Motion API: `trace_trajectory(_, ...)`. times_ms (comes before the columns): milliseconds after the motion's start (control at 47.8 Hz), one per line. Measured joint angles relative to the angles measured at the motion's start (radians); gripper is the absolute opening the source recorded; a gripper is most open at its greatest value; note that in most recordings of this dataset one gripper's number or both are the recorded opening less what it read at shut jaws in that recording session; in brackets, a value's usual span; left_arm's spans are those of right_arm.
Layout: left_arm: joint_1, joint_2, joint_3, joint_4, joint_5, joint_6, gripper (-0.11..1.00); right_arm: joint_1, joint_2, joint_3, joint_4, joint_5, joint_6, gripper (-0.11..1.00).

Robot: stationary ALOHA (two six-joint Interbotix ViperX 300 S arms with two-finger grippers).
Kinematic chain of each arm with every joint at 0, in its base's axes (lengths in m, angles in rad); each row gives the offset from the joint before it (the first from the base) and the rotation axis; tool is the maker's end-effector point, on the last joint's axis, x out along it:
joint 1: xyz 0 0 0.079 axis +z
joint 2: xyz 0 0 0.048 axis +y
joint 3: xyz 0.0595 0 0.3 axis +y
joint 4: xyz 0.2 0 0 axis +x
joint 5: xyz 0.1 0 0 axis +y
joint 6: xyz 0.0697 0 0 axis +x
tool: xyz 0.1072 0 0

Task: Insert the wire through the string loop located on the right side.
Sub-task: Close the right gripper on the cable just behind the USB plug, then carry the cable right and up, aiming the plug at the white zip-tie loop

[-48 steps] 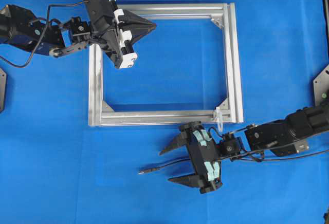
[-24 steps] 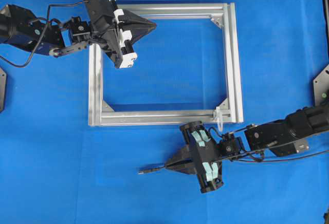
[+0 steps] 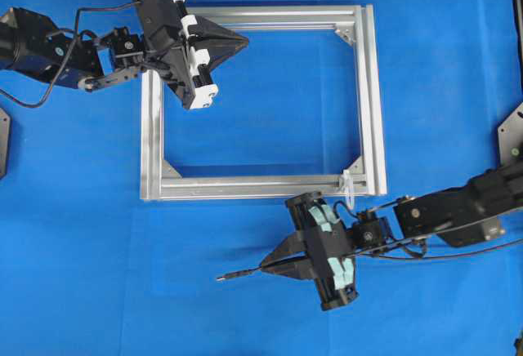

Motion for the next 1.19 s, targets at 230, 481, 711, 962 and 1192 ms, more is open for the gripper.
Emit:
trace_trajectory(230,0.000,0.000,0.002,0.000,0.000,0.000,0.00,0.002,-0.075,0.000,0.000,0.058,-0.008,-0.04)
trace_trajectory(481,0.000,0.000,0.000,0.000,0.000,0.000,0.00,0.002,-0.075,0.002,0.000,0.063,-0.008,-0.04)
trace_trajectory(711,-0.002,0.000,0.000,0.000,0.000,0.000,0.00,0.002,-0.075,0.000,0.000,0.064,-0.008,-0.04)
trace_trajectory(962,-0.002,0.000,0.000,0.000,0.000,0.000,0.00,0.002,-0.075,0.002,0.000,0.064,-0.008,-0.04)
trace_trajectory(1192,-0.002,0.000,0.000,0.000,0.000,-0.002,0.00,0.002,-0.075,0.002,0.000,0.067,-0.008,-0.04)
